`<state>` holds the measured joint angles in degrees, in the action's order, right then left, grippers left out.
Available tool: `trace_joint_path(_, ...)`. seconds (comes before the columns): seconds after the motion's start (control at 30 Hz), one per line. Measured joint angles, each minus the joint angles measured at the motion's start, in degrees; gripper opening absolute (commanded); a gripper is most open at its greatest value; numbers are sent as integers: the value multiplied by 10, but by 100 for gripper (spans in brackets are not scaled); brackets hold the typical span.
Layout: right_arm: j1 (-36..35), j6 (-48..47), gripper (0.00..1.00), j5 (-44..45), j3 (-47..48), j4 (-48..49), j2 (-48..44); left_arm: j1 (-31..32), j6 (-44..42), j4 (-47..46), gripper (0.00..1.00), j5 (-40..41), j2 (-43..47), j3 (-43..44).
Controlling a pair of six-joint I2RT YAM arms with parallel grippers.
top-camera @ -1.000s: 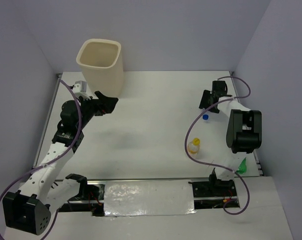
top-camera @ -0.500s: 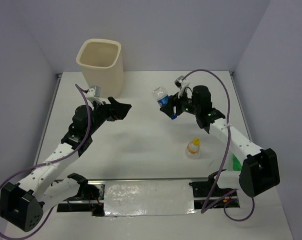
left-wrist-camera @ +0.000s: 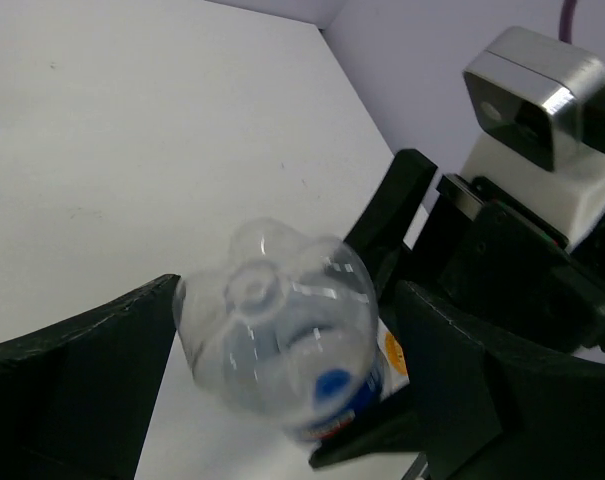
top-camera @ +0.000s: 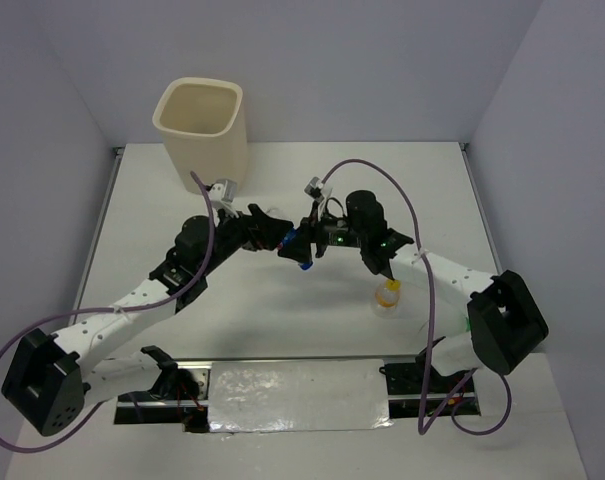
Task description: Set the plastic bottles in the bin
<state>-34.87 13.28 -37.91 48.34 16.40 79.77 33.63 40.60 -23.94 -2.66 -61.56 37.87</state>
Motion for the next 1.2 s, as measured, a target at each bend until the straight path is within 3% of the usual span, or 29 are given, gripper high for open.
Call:
trace_joint_path(0.1, -15, 7, 33, -8, 1, 15, 2, 2, -3, 0, 91, 7, -26, 16)
trace_joint_path(0.13, -18, 10, 34, -9, 1, 23, 2, 2, -4, 0, 75, 7, -33, 21)
trace_joint_path(0.2, -21, 15, 37, -5, 0, 30, 2, 2, -3, -4, 57, 3, -41, 29)
trace_joint_path(0.23, -21, 14, 50, -8, 0, 34, 2, 4, -7, -6, 47, 7, -41, 30)
trace_joint_path(0.3, -21, 13, 63, -2, 0, 37, -1, 4, -6, -14, 41, 7, -40, 30)
trace_joint_path(0.4, -21, 12, 98, 6, 0, 33, -8, 4, -15, -17, 28, 10, -38, 30)
trace_joint_path(0.43, -21, 10, 100, 12, 0, 32, -12, 4, -16, -17, 23, 14, -37, 30)
trace_joint_path(0.63, -2, -1, 100, 59, 0, 13, -43, 2, -55, 31, 23, 56, -47, 89)
trace_joint_path(0.77, 64, 23, 100, 74, -15, 12, -69, -18, -90, 59, 22, 74, -66, 173)
trace_joint_path(0.97, 186, 51, 100, 95, -71, -4, -120, -138, -109, 68, 19, 35, -119, 288)
trace_joint_path(1.2, 202, 6, 100, 174, -63, -78, -178, -254, -121, 80, 22, 3, -233, 450)
